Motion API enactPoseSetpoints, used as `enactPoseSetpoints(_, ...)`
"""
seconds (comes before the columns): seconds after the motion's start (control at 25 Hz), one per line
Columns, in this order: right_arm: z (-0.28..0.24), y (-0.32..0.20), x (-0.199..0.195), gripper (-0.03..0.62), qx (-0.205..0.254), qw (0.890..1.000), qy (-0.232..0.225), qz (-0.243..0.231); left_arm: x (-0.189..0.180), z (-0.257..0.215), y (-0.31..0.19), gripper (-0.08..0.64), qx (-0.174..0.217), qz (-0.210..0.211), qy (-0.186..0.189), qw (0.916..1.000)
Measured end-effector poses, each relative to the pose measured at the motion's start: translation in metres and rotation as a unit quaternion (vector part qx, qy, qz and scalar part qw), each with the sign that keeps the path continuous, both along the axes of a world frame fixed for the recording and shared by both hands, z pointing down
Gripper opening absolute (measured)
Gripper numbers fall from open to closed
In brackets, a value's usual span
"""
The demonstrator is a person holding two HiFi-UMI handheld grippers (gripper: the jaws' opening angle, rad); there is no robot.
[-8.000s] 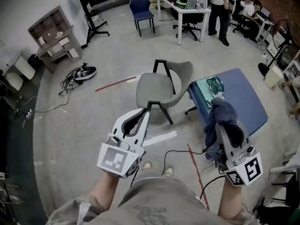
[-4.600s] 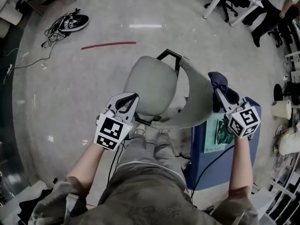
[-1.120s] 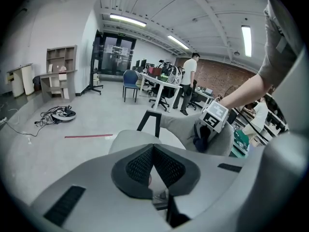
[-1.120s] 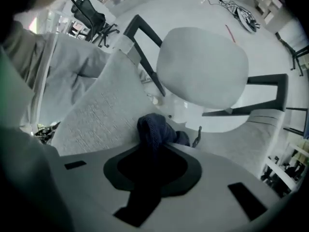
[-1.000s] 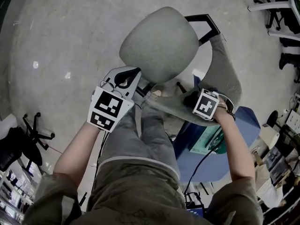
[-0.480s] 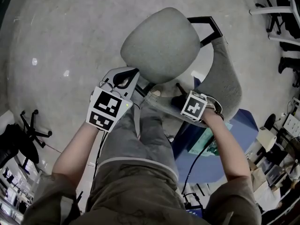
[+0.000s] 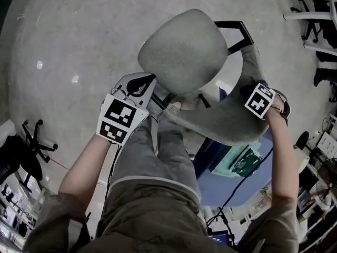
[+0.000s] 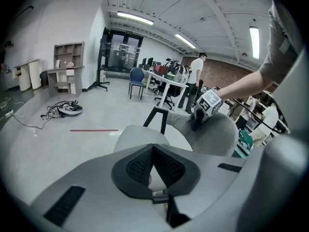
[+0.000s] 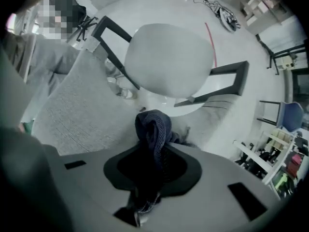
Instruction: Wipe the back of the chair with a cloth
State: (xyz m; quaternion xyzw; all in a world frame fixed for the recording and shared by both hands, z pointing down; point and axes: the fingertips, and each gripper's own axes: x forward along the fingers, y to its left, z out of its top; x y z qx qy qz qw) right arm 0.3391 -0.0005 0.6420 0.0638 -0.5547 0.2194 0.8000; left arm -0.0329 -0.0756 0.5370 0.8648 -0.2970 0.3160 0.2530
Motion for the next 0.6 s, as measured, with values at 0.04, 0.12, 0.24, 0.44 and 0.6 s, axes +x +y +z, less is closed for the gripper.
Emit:
enactPoseSetpoints(0.04, -0.003, -0.015, 0.006, 0.086, 0.023, 1.000, 0.003, -0.003, 0.001, 0.000, -0.001, 0.017, 0.000, 0.001, 0.000, 1.0000)
enactPoseSetpoints(0.12, -0.004, -0.041, 0.012, 0.086, 0.068, 0.997, 0.007, -0.019, 0.003, 0.001, -0.001, 0.017, -0.003, 0.002, 0.000, 1.0000)
enactPoseSetpoints(0.24, 0.002, -0.049, 0.013, 0.086, 0.091, 0.994, 0.012, -0.051, 0.006, 0.002, 0.002, 0.017, -0.006, 0.005, 0.000, 1.0000)
enactPoseSetpoints(0.44, 0.023, 0.015, -0.008, 0.084, 0.001, 0.996, 0.013, -0.091, 0.010, 0.007, 0.001, 0.017, -0.011, 0.012, 0.000, 0.9999)
enactPoseSetpoints(0.6, 0.038, 0.079, -0.059, 0.084, -0.078, 0.992, -0.042, -0.090, 0.013, 0.008, 0.001, 0.017, -0.012, 0.010, 0.001, 0.9999)
